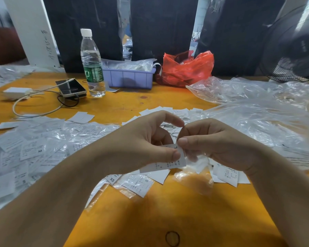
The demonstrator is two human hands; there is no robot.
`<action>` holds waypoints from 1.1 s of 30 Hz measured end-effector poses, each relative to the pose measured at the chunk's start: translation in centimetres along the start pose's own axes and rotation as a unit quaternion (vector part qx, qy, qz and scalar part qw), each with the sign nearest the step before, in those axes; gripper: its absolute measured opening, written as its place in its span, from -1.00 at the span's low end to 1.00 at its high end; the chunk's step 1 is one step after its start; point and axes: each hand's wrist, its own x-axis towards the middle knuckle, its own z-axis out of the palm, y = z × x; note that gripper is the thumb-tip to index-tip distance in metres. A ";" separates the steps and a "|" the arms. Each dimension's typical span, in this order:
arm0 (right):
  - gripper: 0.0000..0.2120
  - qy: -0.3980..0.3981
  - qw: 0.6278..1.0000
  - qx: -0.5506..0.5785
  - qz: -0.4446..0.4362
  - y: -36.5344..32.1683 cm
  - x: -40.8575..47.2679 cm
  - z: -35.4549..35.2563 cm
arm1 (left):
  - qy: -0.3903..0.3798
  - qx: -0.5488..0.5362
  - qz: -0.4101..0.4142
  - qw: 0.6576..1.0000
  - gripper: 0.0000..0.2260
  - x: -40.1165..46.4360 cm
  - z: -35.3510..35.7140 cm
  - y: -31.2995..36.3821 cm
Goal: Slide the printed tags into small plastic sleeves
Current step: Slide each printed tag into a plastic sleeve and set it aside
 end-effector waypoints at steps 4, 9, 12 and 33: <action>-0.85 -0.006 1.000 0.009 0.002 0.0 0.1 0.2 | 0.004 0.012 -0.009 1.000 -0.52 0.0 0.0 0.0; -0.87 -0.007 1.000 0.003 -0.004 0.1 0.2 0.4 | 0.022 0.021 -0.013 0.999 -0.56 0.1 0.3 -0.2; -0.86 0.010 1.000 -0.012 -0.009 0.2 0.2 0.4 | 0.043 0.023 -0.023 0.999 -0.59 0.2 0.3 -0.2; -0.80 0.069 0.997 -0.033 0.015 0.1 0.3 0.5 | 0.070 0.057 -0.083 0.992 -0.96 0.1 -0.3 0.0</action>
